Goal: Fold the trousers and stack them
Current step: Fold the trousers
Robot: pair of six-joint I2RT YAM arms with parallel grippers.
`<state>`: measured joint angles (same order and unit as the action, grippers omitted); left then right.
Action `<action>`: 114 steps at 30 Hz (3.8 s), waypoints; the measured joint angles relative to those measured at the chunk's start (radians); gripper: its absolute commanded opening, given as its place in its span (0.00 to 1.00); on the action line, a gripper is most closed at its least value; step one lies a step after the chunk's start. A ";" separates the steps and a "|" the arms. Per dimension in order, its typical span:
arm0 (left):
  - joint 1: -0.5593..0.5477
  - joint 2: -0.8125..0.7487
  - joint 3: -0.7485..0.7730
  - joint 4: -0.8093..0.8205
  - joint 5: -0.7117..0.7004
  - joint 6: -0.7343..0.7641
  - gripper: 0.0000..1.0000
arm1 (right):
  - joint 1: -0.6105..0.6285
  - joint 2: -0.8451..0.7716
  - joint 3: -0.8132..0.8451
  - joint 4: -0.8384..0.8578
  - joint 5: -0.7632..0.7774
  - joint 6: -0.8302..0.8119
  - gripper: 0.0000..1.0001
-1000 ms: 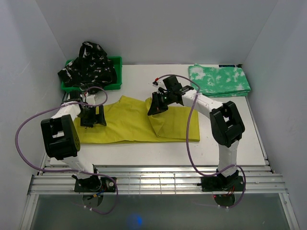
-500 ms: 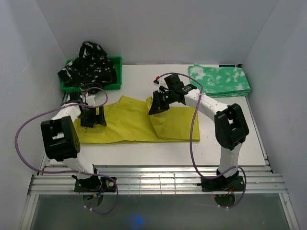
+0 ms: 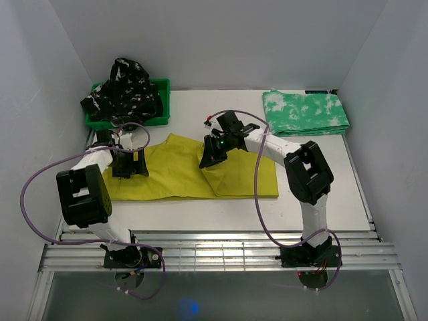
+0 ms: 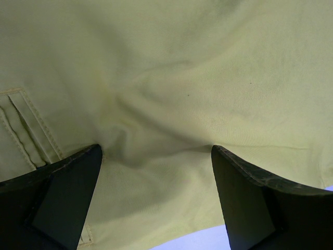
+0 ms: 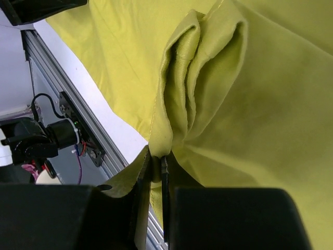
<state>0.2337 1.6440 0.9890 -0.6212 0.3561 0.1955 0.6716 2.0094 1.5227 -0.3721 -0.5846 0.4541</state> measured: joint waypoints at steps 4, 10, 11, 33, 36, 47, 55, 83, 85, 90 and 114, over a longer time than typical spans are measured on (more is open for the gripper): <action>0.000 -0.002 -0.003 0.005 0.000 -0.005 0.98 | 0.009 0.027 0.015 0.011 0.005 0.013 0.08; 0.000 -0.006 -0.010 0.011 0.000 -0.006 0.98 | 0.010 0.077 0.020 0.042 -0.005 0.038 0.08; 0.000 -0.008 -0.011 0.013 0.000 -0.007 0.98 | 0.010 0.083 0.020 0.046 -0.008 0.042 0.10; 0.005 -0.100 -0.011 -0.112 0.117 -0.002 0.98 | -0.040 0.035 0.083 0.170 -0.262 -0.028 0.61; -0.014 -0.185 0.034 -0.161 0.203 0.005 0.90 | -0.134 -0.057 0.057 0.047 -0.256 -0.198 0.57; -0.356 -0.140 0.088 -0.039 0.592 -0.164 0.79 | -0.601 -0.179 -0.163 -0.450 -0.294 -0.794 0.56; -0.462 0.229 0.082 0.126 0.702 -0.334 0.72 | -0.609 -0.041 -0.357 -0.570 -0.332 -0.959 0.45; 0.098 0.113 0.403 -0.112 0.407 -0.121 0.98 | -0.814 -0.088 -0.296 -0.297 -0.057 -0.764 0.53; 0.199 0.113 0.405 -0.144 0.396 -0.098 0.98 | -0.796 -0.072 -0.296 -0.282 -0.072 -0.744 0.53; 0.335 0.105 0.383 -0.194 0.394 -0.063 0.98 | -0.723 -0.066 -0.294 -0.247 -0.075 -0.716 0.52; 0.484 0.094 0.167 -0.270 0.336 0.148 0.79 | -0.997 -0.119 -0.115 -0.563 0.006 -0.903 0.08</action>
<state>0.7177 1.7382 1.1564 -0.8909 0.6918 0.3439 -0.3252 1.8900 1.4078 -0.9352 -0.5789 -0.4484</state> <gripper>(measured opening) 0.801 0.087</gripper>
